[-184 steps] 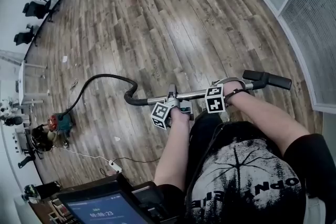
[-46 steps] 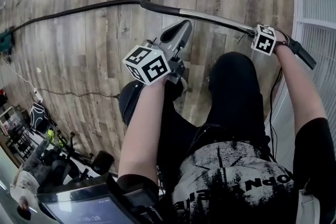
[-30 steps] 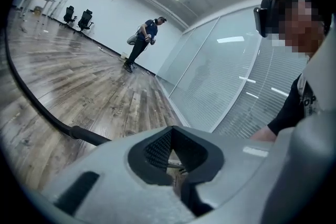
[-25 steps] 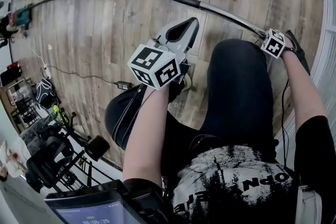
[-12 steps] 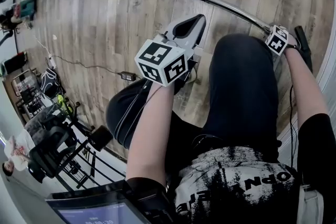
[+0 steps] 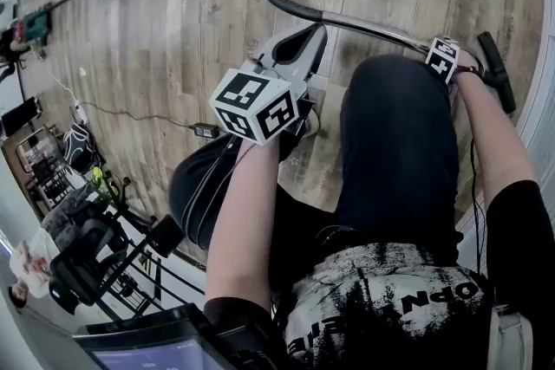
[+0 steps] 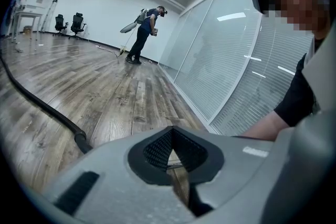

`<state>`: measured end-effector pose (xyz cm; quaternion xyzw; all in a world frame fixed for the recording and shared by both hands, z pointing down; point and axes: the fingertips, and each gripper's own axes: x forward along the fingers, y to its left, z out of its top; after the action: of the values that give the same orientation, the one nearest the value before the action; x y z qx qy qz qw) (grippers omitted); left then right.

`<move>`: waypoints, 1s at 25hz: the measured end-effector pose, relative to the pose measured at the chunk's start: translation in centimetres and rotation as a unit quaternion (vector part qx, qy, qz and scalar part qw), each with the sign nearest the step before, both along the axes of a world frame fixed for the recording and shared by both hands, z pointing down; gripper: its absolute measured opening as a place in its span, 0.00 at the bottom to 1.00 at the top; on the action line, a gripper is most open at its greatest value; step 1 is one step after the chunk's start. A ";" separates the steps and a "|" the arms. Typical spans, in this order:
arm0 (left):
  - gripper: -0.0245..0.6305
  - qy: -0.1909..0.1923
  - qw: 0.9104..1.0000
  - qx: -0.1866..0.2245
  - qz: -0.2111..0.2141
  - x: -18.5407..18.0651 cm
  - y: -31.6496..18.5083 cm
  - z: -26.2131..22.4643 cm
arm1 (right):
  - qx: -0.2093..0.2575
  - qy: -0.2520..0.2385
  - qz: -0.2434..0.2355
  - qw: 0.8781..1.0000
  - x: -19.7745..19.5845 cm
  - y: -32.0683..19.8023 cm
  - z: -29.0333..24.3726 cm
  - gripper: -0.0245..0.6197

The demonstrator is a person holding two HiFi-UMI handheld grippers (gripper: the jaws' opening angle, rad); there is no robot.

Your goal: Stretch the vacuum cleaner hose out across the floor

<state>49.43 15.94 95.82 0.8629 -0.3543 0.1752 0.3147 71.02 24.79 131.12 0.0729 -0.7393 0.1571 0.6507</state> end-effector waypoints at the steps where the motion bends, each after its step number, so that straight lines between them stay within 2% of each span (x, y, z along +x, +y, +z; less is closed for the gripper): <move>1: 0.04 0.000 1.000 -0.001 0.004 0.1 0.0 0.0 | -0.009 0.001 0.007 1.000 -0.1 0.2 0.1 0.23; 5: 0.04 0.002 1.000 -0.006 0.007 -0.1 -0.1 0.4 | -0.025 0.003 0.023 0.999 -0.6 0.8 0.2 0.33; 11: 0.04 0.013 1.000 -0.003 0.005 0.2 -0.9 0.6 | -0.043 -0.020 0.061 0.997 -0.7 1.4 -0.3 0.46; 15: 0.04 0.019 1.000 -0.006 -0.004 -0.2 -0.9 0.7 | -0.058 -0.028 0.083 0.994 -0.3 1.9 -0.6 0.45; 19: 0.04 0.015 1.000 -0.009 -0.004 -0.8 -0.8 1.5 | -0.083 -0.034 0.099 0.991 -0.5 3.1 -0.8 0.36; 25: 0.04 0.030 1.000 -0.007 -0.004 -2.0 -1.7 2.1 | -0.124 -0.040 0.120 0.984 -0.9 5.0 -0.9 0.35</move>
<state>47.41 14.28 97.90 0.8643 -0.3466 0.1504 0.3320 70.14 29.79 130.19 0.0732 -0.7255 0.3277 0.6008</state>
